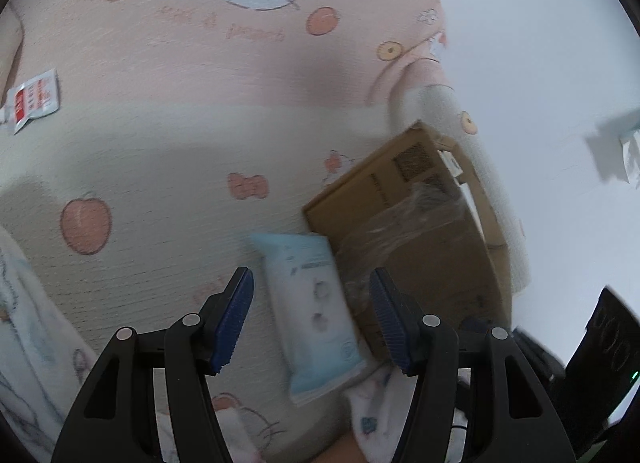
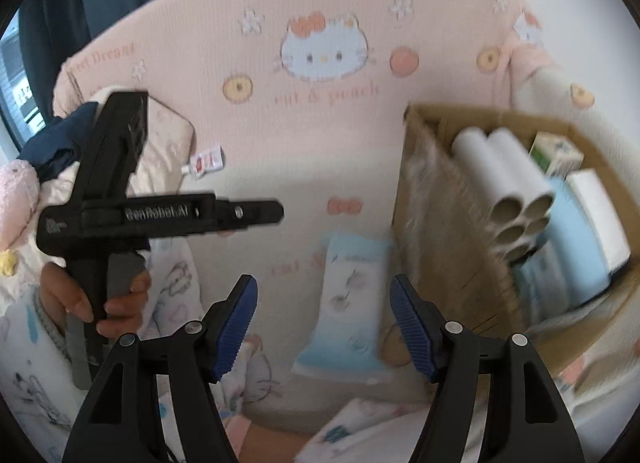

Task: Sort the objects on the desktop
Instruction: 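Move both grippers down toward the blue-and-white wipes pack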

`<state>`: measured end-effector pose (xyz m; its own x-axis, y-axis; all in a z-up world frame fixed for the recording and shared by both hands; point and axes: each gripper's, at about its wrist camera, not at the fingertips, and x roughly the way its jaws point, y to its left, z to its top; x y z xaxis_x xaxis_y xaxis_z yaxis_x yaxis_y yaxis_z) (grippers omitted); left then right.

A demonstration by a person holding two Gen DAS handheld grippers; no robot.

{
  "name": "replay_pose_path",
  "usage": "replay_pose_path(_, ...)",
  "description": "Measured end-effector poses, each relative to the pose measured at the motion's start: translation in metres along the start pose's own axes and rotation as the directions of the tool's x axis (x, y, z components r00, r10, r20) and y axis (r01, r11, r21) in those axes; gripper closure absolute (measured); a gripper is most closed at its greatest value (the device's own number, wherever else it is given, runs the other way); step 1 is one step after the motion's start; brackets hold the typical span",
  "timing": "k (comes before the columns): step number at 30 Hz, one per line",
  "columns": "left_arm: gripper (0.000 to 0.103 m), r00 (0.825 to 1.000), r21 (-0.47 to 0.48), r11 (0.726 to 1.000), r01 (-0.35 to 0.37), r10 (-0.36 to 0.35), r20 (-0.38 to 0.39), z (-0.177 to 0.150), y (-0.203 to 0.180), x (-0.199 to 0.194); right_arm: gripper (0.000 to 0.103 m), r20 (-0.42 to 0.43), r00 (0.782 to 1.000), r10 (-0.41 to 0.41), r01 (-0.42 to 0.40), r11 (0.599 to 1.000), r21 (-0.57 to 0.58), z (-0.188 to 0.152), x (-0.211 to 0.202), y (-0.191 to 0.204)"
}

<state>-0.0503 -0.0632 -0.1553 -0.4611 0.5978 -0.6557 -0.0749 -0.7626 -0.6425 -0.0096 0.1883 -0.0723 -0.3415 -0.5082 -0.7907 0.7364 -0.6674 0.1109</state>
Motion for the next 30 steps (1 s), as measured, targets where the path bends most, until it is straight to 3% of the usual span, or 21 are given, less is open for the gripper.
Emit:
replay_pose_path(4, 0.039, 0.999, -0.083, 0.996, 0.039, -0.04, -0.009, 0.0, 0.017, -0.001, 0.036, -0.015, 0.999, -0.03, 0.03, 0.999, 0.038, -0.016, 0.018, 0.007)
replay_pose_path(10, 0.039, 0.997, -0.095, 0.995, 0.033, -0.04, -0.068, -0.004, 0.021, 0.011, 0.036, -0.093, 0.994, -0.059, 0.062, 0.998, 0.029, -0.032, 0.047, 0.001)
replay_pose_path(14, 0.039, 0.993, -0.054, 0.998, -0.01, 0.003, -0.118, 0.0, 0.017, 0.028, 0.036, -0.142, 0.989, -0.029, 0.043, 0.995, 0.092, -0.038, 0.058, -0.007)
replay_pose_path(19, 0.038, 0.987, -0.024, 1.0, 0.008, -0.012, -0.162, 0.017, 0.01, 0.049, 0.036, -0.23, 0.973, -0.024, 0.051, 0.992, 0.112, -0.049, 0.077, -0.013)
replay_pose_path(22, 0.038, 0.978, 0.065, 0.997, -0.031, 0.043, -0.202, 0.026, 0.001, 0.068, 0.036, -0.28, 0.96, -0.019, 0.059, 0.989, 0.134, -0.053, 0.088, -0.018)
replay_pose_path(25, 0.038, 0.968, 0.179, 0.978, -0.105, 0.142, -0.205, 0.034, -0.008, 0.086, 0.036, -0.33, 0.944, -0.022, 0.075, 0.986, 0.148, -0.057, 0.098, -0.023)
replay_pose_path(30, 0.038, 0.956, 0.168, 0.985, -0.037, 0.085, -0.282, 0.051, -0.004, 0.111, 0.036, -0.385, 0.922, -0.026, 0.087, 0.986, 0.142, -0.063, 0.108, -0.025)
